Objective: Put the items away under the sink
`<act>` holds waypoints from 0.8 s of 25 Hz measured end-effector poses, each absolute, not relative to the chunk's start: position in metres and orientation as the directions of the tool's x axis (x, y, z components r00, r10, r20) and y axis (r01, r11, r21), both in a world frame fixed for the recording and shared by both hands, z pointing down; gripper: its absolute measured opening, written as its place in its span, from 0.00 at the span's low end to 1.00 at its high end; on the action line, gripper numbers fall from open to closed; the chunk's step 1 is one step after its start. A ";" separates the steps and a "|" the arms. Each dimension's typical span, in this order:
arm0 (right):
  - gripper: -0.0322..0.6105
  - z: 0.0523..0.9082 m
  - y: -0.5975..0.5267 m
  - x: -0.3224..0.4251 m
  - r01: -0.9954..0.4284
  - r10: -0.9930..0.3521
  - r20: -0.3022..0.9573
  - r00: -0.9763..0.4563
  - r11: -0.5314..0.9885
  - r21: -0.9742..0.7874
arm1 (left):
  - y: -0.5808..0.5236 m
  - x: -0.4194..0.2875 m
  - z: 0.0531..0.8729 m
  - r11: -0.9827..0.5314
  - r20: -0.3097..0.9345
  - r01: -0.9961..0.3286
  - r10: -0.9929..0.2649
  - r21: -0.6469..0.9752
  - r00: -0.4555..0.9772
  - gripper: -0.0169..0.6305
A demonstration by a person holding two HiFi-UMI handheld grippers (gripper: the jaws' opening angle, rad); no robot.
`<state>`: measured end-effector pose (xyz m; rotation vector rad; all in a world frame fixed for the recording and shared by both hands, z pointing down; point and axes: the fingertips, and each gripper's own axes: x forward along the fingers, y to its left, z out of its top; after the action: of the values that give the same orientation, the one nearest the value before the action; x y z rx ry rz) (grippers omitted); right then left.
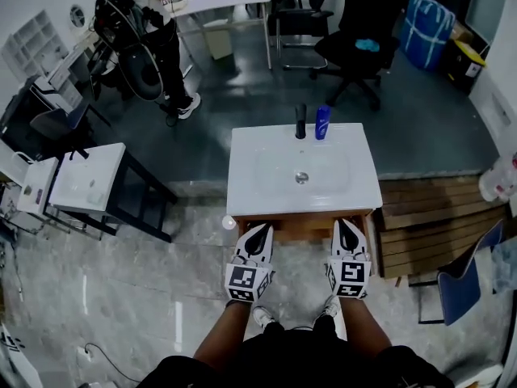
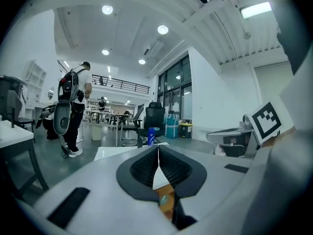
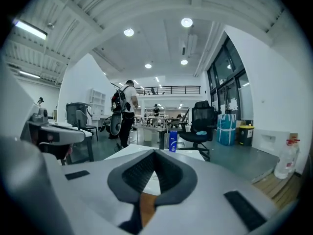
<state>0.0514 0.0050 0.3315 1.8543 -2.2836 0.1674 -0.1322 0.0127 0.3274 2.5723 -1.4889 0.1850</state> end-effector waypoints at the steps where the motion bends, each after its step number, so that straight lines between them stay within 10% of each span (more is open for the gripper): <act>1: 0.08 0.328 0.007 0.048 -0.977 -0.957 0.216 -0.196 0.208 0.036 | 0.014 -0.133 0.323 -0.497 0.186 -0.864 -0.845 0.077 0.502 0.06; 20: 0.08 0.320 0.028 0.012 -0.979 -0.955 0.229 -0.188 0.201 0.037 | 0.028 -0.156 0.313 -0.560 0.187 -0.823 -0.802 0.099 0.568 0.06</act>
<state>0.0121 0.0278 0.3199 1.8588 -2.2697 0.1733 -0.1559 0.0284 0.3131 2.6234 -1.3725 0.1796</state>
